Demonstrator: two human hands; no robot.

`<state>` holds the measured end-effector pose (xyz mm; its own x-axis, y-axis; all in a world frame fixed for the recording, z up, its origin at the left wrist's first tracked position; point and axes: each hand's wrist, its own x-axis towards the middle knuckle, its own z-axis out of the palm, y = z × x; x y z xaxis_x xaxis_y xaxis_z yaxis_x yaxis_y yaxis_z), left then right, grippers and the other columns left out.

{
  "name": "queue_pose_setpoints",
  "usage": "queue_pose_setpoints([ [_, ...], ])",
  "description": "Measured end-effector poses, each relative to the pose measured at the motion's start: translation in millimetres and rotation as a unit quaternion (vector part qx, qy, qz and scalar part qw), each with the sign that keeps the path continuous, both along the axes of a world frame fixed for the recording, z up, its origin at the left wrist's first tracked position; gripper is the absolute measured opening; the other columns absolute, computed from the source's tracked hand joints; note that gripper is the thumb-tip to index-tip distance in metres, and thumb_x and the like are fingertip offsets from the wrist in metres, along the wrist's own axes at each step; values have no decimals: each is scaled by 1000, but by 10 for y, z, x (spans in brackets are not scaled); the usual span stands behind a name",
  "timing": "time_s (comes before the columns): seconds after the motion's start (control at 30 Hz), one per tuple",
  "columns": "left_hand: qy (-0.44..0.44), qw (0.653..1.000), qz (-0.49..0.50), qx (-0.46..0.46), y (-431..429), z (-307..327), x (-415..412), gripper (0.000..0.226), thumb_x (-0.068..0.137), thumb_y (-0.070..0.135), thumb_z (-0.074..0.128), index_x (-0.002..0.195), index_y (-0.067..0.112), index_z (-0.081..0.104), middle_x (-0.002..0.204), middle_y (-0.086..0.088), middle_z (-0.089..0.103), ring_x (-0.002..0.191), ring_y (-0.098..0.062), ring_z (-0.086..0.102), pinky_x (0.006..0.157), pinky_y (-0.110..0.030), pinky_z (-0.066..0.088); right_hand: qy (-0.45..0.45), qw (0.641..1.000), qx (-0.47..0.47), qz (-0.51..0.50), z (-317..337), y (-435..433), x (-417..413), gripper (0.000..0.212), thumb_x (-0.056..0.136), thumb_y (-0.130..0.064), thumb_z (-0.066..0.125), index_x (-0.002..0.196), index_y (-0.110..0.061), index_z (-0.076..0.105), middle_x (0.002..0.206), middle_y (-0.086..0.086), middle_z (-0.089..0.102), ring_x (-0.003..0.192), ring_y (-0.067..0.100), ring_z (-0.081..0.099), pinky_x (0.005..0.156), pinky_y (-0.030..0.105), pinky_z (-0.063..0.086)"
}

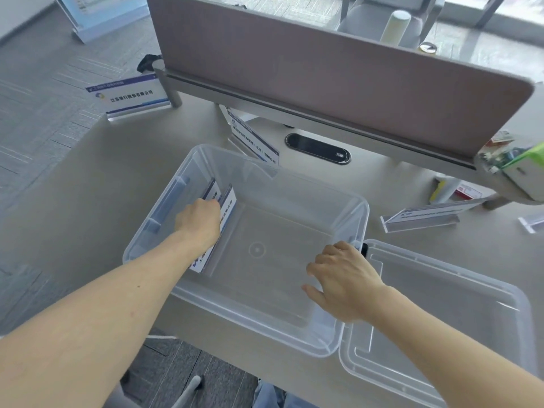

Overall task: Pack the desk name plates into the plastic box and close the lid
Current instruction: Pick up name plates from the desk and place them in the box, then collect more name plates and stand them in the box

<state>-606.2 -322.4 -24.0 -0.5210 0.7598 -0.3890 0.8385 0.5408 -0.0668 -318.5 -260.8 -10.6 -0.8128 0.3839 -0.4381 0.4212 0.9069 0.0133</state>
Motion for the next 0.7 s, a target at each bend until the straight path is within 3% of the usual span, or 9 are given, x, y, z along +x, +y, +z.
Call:
queue_pose_setpoints([
  [0.13, 6, 999, -35, 5, 23, 410, 58, 31, 98, 42, 61, 98, 12, 51, 93, -8, 58, 93, -34, 65, 65, -35, 46, -2, 999, -40, -18, 117, -12, -14, 52, 97, -59, 38, 126, -21, 57, 114, 3, 65, 111, 29, 57, 100, 39, 37],
  [0.23, -19, 998, -65, 0, 176, 948, 24, 40, 93, 51, 61, 111, 15, 59, 112, -8, 66, 102, -32, 65, 78, -37, 53, 38, 990, -112, -79, 477, 32, -39, 57, 96, -55, 50, 143, -24, 42, 132, 3, 55, 125, 28, 50, 107, 38, 35],
  [0.33, -109, 984, -129, -59, 418, 1613, 43, 55, 88, 56, 67, 131, 22, 60, 125, 1, 66, 111, -23, 63, 95, -37, 52, 96, 980, -105, -142, 979, 242, 66, 56, 95, -54, 54, 143, -25, 44, 130, 3, 58, 124, 27, 53, 104, 37, 38],
  [0.4, -139, 975, -154, -81, 583, 2025, 176, 59, 87, 55, 70, 135, 22, 59, 130, 3, 64, 113, -20, 62, 96, -33, 51, 114, 971, -87, -189, 1350, 443, 309, 53, 94, -52, 56, 139, -25, 50, 129, 4, 61, 123, 27, 56, 103, 37, 42],
  [0.6, -103, 966, -237, -14, 1131, 2746, 927, 50, 88, 49, 70, 130, 23, 62, 127, 5, 65, 114, -17, 60, 99, -30, 47, 88, 937, -20, -337, 2234, 956, 1755, 45, 94, -52, 57, 129, -25, 56, 128, 4, 62, 118, 27, 59, 97, 37, 46],
  [0.7, -102, 956, -275, 0, 1380, 2940, 1533, 49, 88, 49, 69, 130, 24, 62, 121, 8, 64, 115, -17, 59, 98, -30, 45, 79, 912, 4, -403, 2529, 1075, 2595, 47, 92, -58, 55, 129, -30, 54, 132, -1, 60, 119, 25, 57, 101, 42, 46],
])
